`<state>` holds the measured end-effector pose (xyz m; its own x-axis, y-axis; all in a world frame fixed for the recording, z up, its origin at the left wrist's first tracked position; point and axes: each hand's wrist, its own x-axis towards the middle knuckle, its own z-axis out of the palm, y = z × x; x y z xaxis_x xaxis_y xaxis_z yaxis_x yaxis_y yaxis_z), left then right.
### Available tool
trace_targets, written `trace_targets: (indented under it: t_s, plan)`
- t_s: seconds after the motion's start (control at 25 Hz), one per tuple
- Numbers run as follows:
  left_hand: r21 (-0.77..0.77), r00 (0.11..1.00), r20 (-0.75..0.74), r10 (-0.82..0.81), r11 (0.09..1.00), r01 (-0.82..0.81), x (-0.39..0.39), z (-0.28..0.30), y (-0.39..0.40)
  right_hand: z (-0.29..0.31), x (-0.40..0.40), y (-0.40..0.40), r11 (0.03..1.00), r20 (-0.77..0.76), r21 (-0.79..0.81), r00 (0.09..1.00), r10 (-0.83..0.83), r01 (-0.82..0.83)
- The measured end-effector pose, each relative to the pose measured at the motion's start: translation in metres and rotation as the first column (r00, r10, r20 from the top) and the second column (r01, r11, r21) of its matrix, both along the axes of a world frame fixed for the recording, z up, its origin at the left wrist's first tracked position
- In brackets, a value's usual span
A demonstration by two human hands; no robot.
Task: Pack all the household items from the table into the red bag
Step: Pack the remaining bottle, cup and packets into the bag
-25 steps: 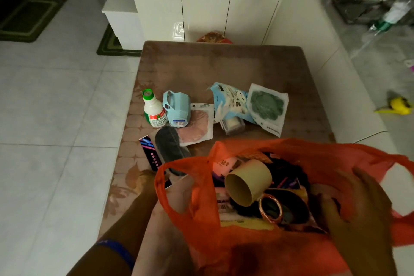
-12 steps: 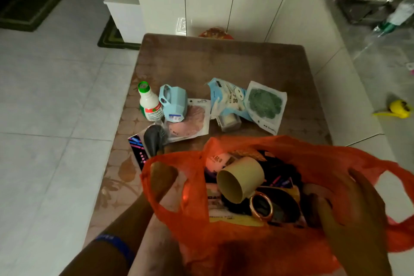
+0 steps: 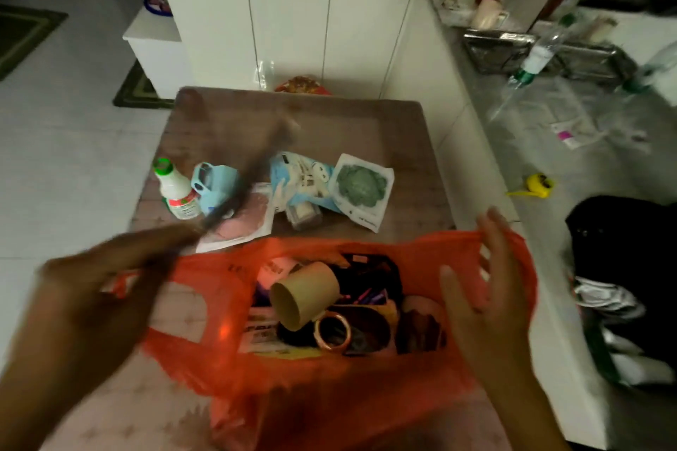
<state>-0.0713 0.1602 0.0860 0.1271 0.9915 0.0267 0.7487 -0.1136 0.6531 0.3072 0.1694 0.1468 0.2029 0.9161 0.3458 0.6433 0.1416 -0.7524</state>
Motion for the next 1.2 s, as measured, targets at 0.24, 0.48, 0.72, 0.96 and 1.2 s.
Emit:
trace_targets:
  t_s: [0.24, 0.48, 0.72, 0.96, 1.2]
  plan:
    - [0.071, 0.914, -0.202, -0.351, 0.926, 0.371, 0.183, 0.028, -0.016, 0.016, 0.019, 0.003, 0.988, -0.264, -0.047, 0.955, 0.131, -0.149]
    - [-0.071, 0.954, 0.087, -0.287, 0.953, 0.294, 0.181, 0.030, -0.009, 0.002, 0.013, 0.004, 0.980, -0.210, -0.106, 0.967, 0.145, -0.170]
    - [-0.093, 0.970, 0.071, 0.234, 0.970, -0.227, 0.113, 0.017, 0.120, -0.014, 0.004, 0.013, 0.968, -0.274, -0.188, 0.955, 0.109, -0.165]
    - [-0.517, 0.864, 0.142, 0.484, 0.780, -0.352, 0.090, -0.097, 0.215, -0.017, 0.009, 0.000, 0.985, -0.207, -0.112, 0.972, 0.109, -0.134]
    - [-0.422, 0.651, 0.549, 0.525, 0.846, -0.326, 0.102, -0.066, 0.221, -0.016, 0.007, -0.002, 0.949, -0.317, -0.160, 0.925, 0.211, -0.271]
